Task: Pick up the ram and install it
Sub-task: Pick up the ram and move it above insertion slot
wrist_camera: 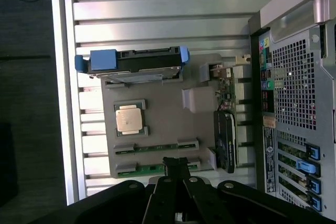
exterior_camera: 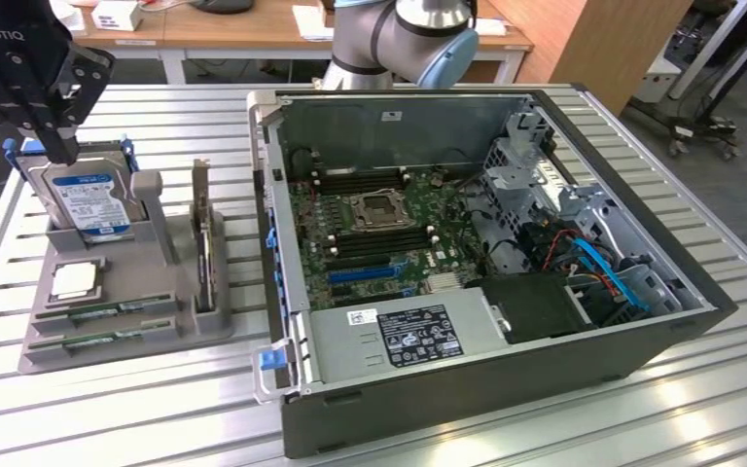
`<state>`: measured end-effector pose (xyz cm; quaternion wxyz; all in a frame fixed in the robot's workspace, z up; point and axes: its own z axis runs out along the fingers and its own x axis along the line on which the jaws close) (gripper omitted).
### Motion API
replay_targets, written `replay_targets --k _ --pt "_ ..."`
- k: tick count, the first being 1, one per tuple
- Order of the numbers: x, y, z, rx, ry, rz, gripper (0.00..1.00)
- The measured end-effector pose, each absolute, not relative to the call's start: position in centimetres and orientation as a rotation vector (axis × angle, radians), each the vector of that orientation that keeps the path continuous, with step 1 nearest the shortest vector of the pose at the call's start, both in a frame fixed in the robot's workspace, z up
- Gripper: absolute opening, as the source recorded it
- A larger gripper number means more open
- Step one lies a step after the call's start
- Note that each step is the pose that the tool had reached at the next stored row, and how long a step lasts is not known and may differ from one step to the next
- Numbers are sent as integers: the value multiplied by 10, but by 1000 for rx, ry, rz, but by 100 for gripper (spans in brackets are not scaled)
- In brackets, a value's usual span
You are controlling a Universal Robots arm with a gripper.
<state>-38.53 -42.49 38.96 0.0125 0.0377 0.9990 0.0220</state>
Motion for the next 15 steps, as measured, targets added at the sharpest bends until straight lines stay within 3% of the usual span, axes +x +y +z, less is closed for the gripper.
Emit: replay_targets --k 15 --pt "-385 -425 390 55 3116 70 9"
